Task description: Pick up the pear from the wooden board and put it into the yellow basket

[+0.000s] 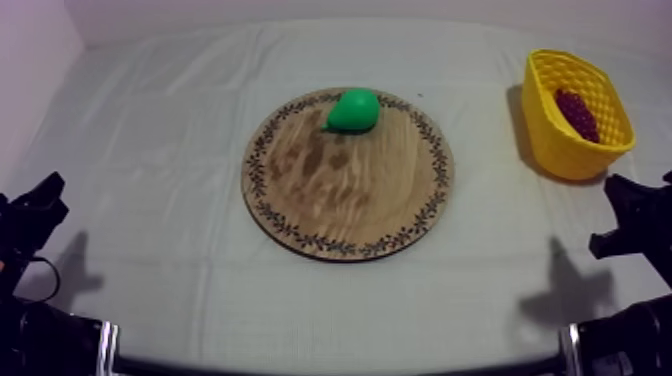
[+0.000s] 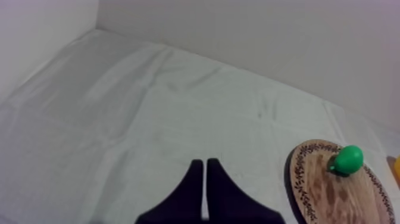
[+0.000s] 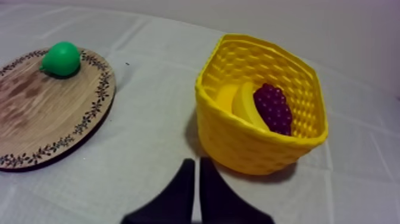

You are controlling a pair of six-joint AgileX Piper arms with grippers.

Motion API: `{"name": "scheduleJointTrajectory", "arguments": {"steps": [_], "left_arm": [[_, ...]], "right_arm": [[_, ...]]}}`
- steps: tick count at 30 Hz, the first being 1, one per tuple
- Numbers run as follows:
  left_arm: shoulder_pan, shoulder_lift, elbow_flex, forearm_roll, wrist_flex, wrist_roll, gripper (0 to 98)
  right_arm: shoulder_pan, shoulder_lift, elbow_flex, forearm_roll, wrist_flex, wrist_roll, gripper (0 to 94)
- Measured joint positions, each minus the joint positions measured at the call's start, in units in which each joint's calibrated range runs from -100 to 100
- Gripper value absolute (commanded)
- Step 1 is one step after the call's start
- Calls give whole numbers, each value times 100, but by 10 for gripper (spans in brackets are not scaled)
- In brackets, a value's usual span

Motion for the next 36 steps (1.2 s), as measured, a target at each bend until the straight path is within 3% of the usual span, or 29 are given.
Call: {"name": "scheduleJointTrajectory", "arguments": {"steps": [36], "left_arm": [[0,0,0,0,0,0,1]], "right_arm": [[-20,0,0,0,0,147,8]]}}
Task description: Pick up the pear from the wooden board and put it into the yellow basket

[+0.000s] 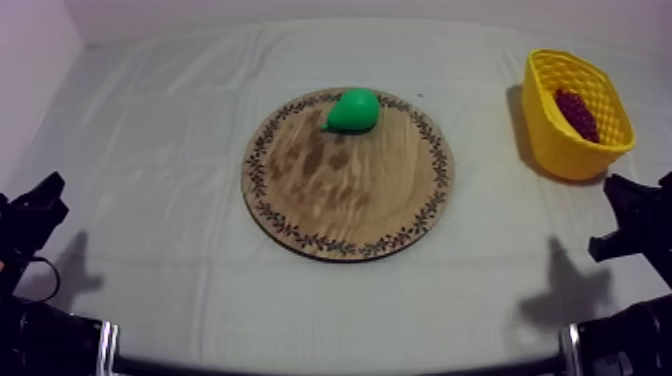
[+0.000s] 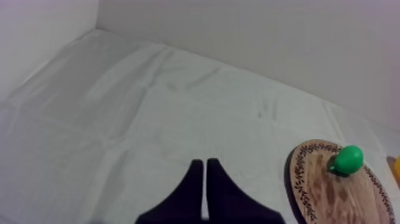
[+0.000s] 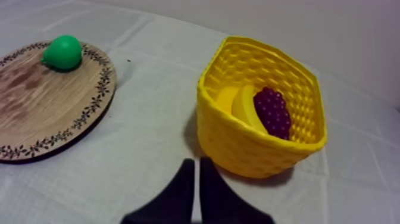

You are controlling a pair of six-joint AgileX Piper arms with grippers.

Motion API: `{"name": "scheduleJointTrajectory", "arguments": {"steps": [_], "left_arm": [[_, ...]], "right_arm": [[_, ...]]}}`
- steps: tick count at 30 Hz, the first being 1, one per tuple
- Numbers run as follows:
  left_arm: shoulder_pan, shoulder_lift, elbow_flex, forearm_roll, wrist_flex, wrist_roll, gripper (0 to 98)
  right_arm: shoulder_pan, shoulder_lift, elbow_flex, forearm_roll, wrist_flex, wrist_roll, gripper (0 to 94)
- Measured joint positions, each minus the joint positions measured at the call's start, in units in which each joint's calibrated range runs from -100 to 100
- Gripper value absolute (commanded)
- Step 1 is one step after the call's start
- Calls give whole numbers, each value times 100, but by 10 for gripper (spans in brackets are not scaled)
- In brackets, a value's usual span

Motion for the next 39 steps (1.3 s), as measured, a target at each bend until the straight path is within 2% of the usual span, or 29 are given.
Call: {"name": "scheduleJointTrajectory", "arguments": {"steps": [15,19,23,29,35,39], "left_arm": [[0,0,0,0,0,0,1],[0,0,0,0,0,0,1],[0,0,0,0,0,0,1],[0,0,0,0,0,0,1],[0,0,0,0,0,0,1],[0,0,0,0,0,0,1]], "right_arm": [[-45,0,0,0,0,-171,7],[-46,0,0,0,-21,-86,6],[-67,97,-50,-1,-374,32,6],[-187,624,-627,165,-571,38,6],[-451,1449,-1693,639,-280,-238,6],[-605,2204,-2548,787,-48,-234,6]]}}
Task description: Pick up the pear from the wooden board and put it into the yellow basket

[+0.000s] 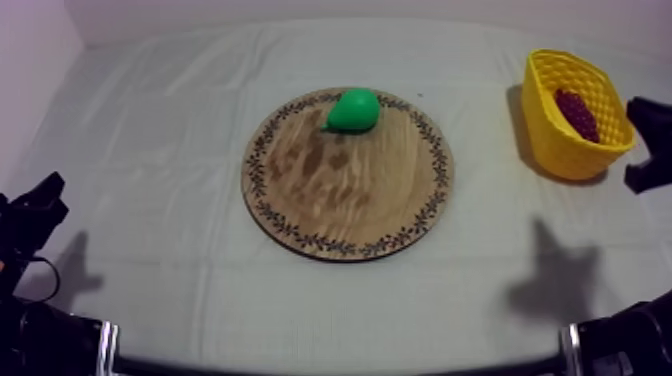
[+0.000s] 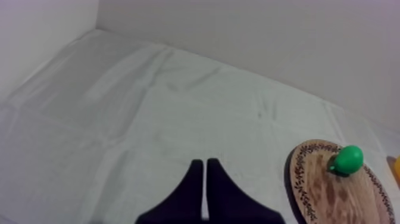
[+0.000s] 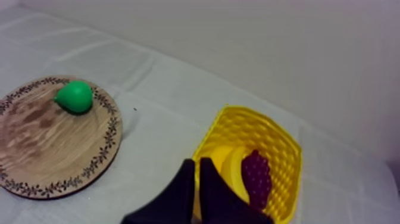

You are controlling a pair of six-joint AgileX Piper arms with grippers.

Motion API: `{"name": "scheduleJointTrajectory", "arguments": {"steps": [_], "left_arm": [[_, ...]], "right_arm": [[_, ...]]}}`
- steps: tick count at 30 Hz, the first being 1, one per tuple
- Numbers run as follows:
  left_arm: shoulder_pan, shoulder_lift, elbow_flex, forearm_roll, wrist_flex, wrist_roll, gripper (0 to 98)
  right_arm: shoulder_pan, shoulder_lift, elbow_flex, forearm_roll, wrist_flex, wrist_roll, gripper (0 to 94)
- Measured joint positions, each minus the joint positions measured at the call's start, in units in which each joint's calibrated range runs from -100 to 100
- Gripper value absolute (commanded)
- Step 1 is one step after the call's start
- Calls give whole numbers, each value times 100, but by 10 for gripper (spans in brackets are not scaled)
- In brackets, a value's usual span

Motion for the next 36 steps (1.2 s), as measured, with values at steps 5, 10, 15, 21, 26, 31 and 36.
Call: {"name": "scheduleJointTrajectory", "arguments": {"steps": [5,10,15,21,26,31,36], "left_arm": [[0,0,0,0,0,0,1],[0,0,0,0,0,0,1],[0,0,0,0,0,0,1],[0,0,0,0,0,0,1],[0,0,0,0,0,0,1],[0,0,0,0,0,0,1],[0,0,0,0,0,0,1]], "right_arm": [[-246,953,-1193,-36,591,375,6],[-516,2003,-2469,-188,1363,792,7],[-724,3005,-3643,-299,2019,1170,7],[-859,4147,-4818,-412,2762,1605,7],[-887,5086,-5749,-491,3342,1909,7],[-944,6143,-6849,-536,3944,2227,7],[-1069,7077,-7839,-531,4376,2415,7]]}}
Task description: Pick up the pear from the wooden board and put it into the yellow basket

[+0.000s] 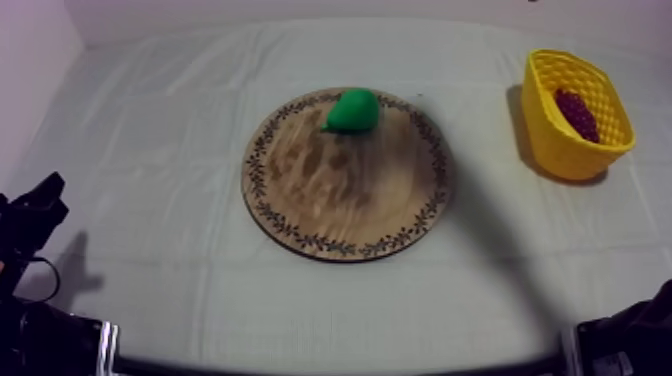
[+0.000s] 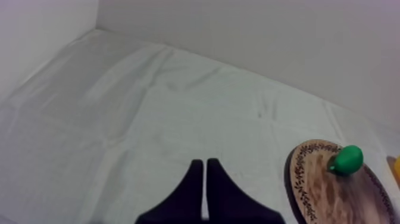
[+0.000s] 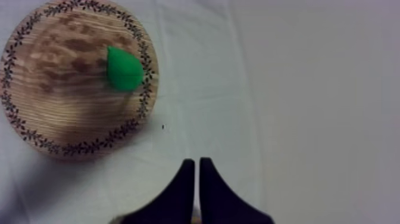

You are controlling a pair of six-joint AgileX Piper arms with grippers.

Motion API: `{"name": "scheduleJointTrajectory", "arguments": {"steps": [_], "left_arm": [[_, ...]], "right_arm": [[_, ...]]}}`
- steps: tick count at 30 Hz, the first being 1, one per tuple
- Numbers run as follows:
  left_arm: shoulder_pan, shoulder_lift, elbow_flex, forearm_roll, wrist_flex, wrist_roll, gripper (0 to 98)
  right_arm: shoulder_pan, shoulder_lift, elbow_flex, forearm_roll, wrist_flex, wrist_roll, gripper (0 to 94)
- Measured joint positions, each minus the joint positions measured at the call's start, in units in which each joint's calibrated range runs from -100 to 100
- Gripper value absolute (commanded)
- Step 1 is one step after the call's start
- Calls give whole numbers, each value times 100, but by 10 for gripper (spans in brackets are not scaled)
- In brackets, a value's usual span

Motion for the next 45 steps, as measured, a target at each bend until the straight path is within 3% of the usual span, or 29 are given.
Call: {"name": "scheduleJointTrajectory", "arguments": {"steps": [14,22,26,33,38,45], "left_arm": [[0,0,0,0,0,0,1],[0,0,0,0,0,0,1],[0,0,0,0,0,0,1],[0,0,0,0,0,0,1],[0,0,0,0,0,0,1],[0,0,0,0,0,0,1]], "right_arm": [[-394,2243,-1996,295,1380,253,7],[-541,2995,-2321,446,1592,39,10],[-601,3219,-2443,480,1602,-41,56],[-722,3254,-2450,608,1594,-223,200],[-809,3254,-2425,603,1573,-199,438],[-839,3306,-2341,634,1554,2,666]]}}
